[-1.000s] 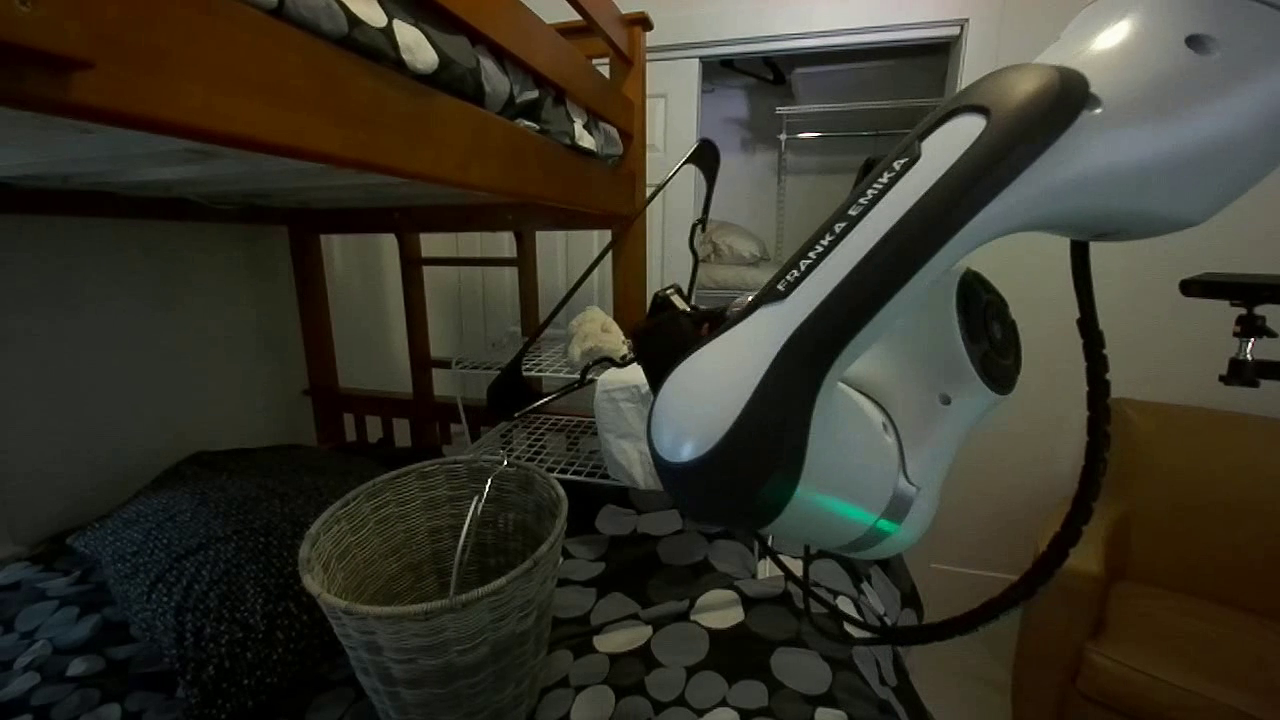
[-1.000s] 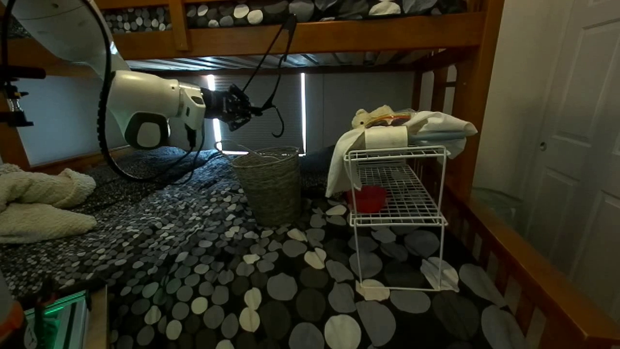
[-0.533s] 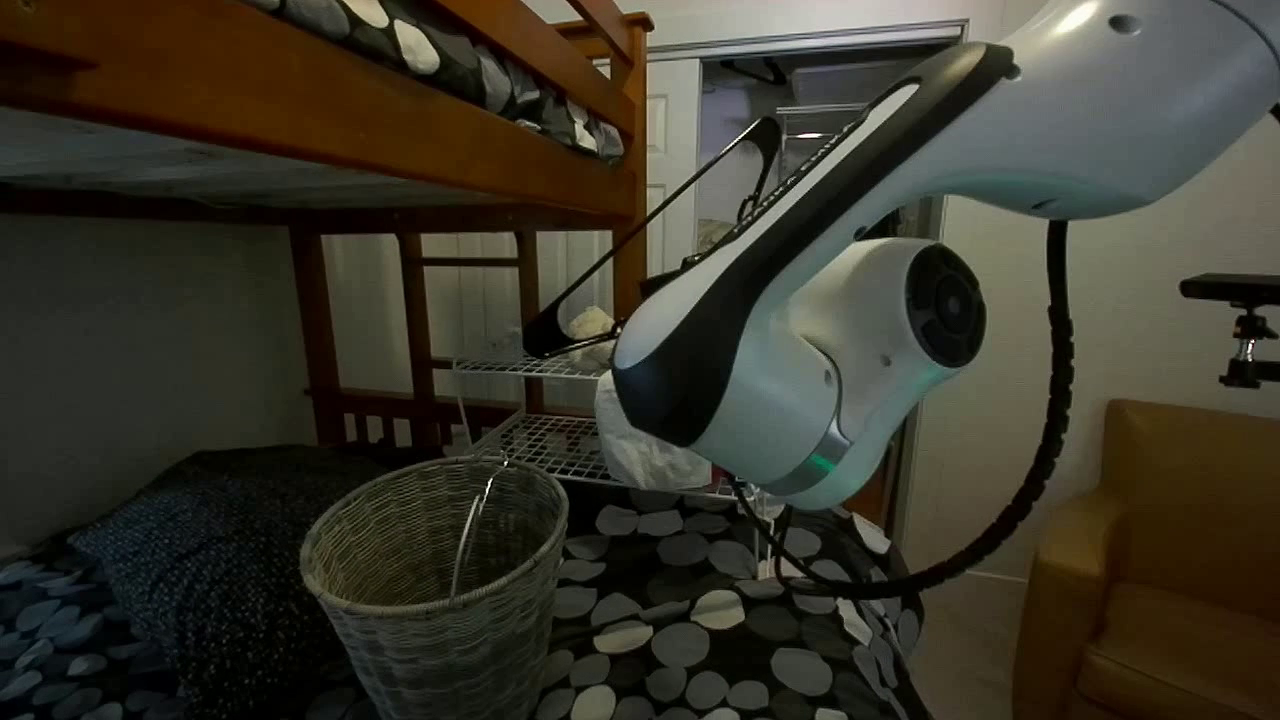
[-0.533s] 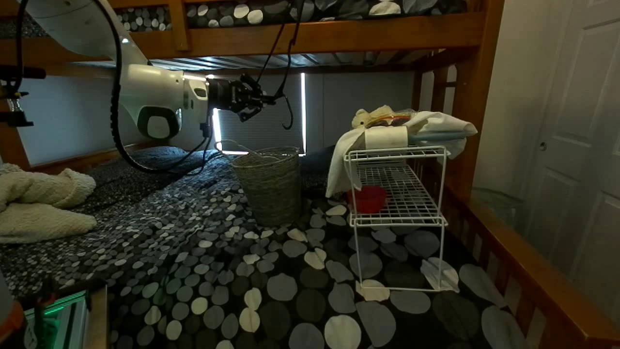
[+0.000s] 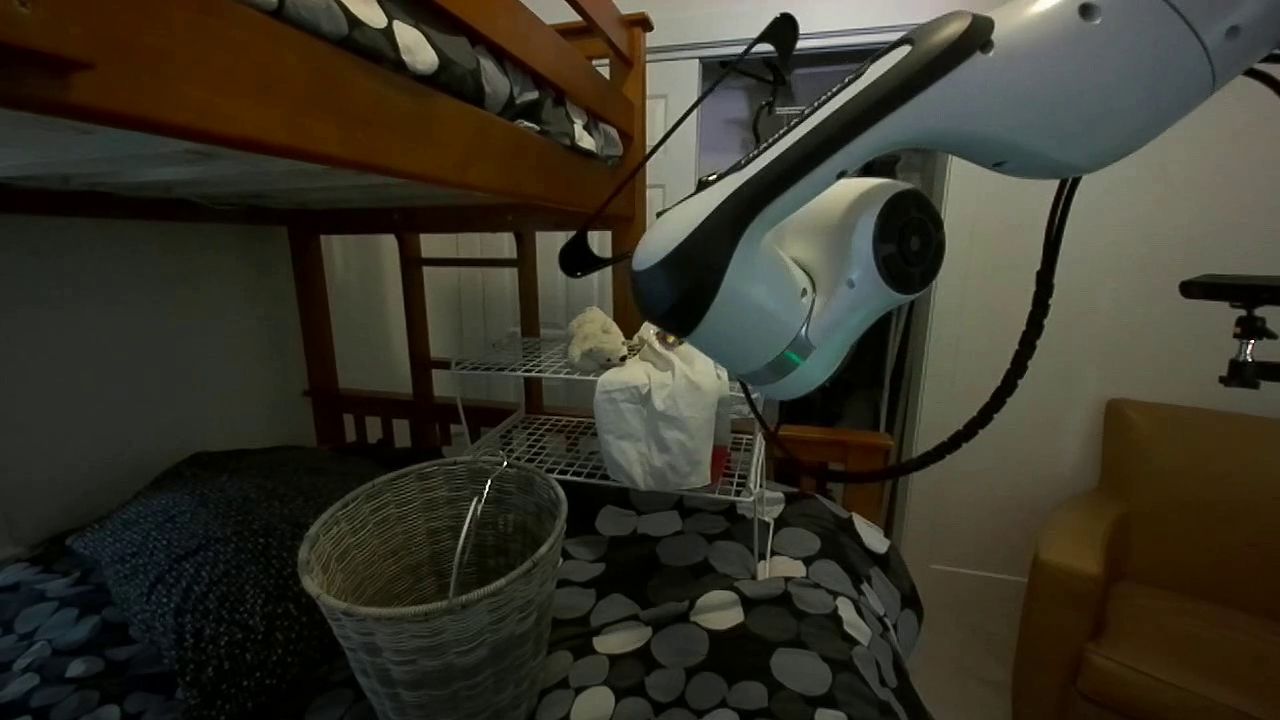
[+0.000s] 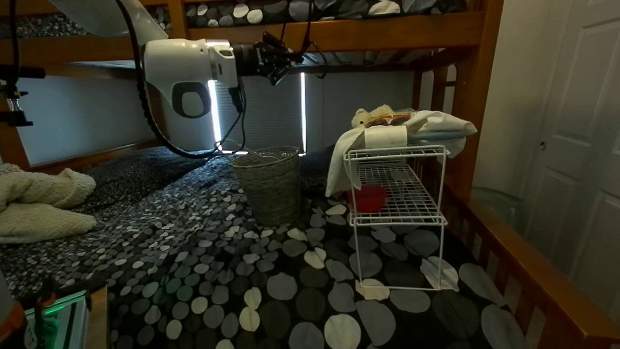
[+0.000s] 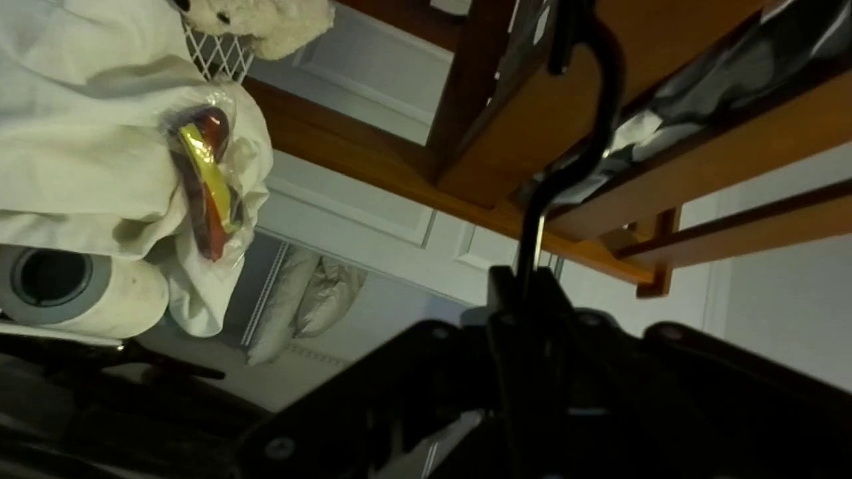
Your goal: Put the black hanger in the basket
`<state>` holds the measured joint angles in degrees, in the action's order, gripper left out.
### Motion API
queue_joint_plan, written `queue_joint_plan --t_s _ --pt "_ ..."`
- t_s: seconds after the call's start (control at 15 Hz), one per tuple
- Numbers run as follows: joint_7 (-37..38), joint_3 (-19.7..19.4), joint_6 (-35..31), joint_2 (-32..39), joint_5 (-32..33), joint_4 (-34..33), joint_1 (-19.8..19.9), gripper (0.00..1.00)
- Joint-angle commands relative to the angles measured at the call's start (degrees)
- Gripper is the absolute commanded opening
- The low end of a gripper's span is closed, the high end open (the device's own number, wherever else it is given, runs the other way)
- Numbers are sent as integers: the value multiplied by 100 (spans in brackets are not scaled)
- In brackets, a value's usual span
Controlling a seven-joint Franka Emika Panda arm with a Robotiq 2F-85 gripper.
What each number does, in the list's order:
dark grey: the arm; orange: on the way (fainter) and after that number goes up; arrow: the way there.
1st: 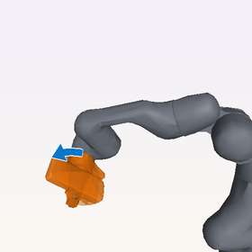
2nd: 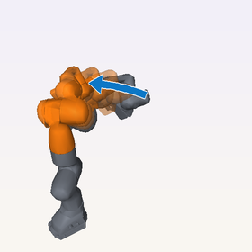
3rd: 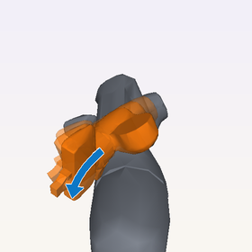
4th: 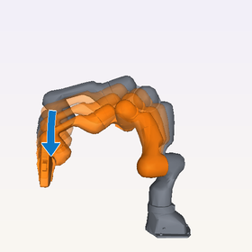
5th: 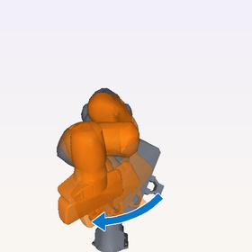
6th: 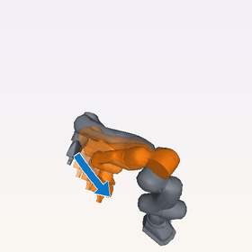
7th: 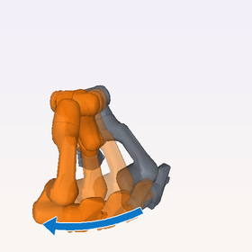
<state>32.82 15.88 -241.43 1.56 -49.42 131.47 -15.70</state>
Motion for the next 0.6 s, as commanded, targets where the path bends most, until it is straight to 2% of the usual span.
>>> queue_joint_plan --t_s 0.0,0.2,0.33,0.4,0.53 --pt "4 267 -197 370 467 602 -263 2" --pt "-487 340 -206 752 889 675 -373 2" --pt "-965 248 -22 654 1233 667 -323 2" --pt "-1081 -122 -22 622 1401 589 -594 2" --pt "-1587 -442 -19 640 1596 424 -696 2"
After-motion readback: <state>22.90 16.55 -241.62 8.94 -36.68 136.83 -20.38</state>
